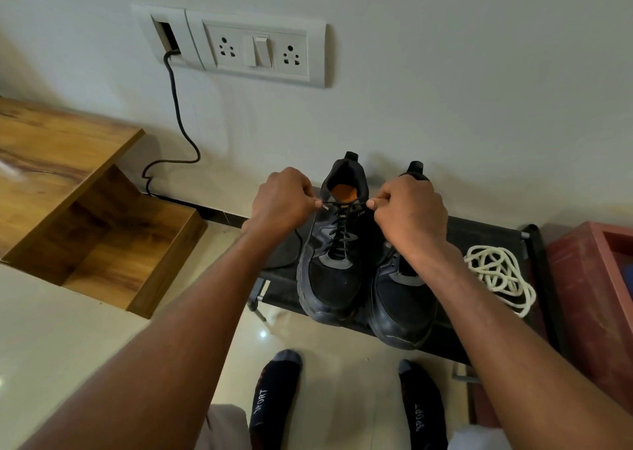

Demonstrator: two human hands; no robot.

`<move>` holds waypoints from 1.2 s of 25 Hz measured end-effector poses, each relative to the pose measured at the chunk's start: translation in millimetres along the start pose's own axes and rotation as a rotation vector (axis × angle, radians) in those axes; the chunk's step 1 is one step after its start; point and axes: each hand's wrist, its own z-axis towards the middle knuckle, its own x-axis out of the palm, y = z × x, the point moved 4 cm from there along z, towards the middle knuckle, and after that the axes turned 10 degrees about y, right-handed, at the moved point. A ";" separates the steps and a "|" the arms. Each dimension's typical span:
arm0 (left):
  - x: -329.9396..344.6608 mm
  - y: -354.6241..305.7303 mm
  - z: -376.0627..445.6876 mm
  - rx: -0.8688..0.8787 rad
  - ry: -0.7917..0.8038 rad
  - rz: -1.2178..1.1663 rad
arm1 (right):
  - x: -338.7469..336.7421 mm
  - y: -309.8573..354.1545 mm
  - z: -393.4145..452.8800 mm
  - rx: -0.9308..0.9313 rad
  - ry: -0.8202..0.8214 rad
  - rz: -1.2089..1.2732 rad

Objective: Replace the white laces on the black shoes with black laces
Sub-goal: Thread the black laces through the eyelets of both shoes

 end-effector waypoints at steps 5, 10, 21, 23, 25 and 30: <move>2.7 10.2 1.1 -0.129 -0.025 -0.025 | 2.8 1.0 -1.0 0.075 -0.010 -0.025; 0.8 7.0 2.2 -0.151 -0.026 -0.044 | 2.4 4.2 -0.3 0.109 -0.032 -0.059; 5.1 -31.3 -1.1 0.015 0.192 -1.000 | -6.9 21.9 1.5 0.087 0.123 0.999; 8.8 -33.5 -1.2 0.008 0.192 -1.040 | -10.7 25.6 1.0 0.057 0.098 1.060; 6.2 -34.3 -1.9 0.026 0.177 -1.040 | -8.3 27.6 1.5 0.060 0.100 1.116; -4.9 -41.2 -5.3 0.254 0.202 -0.951 | 8.7 29.2 6.8 0.114 0.212 1.296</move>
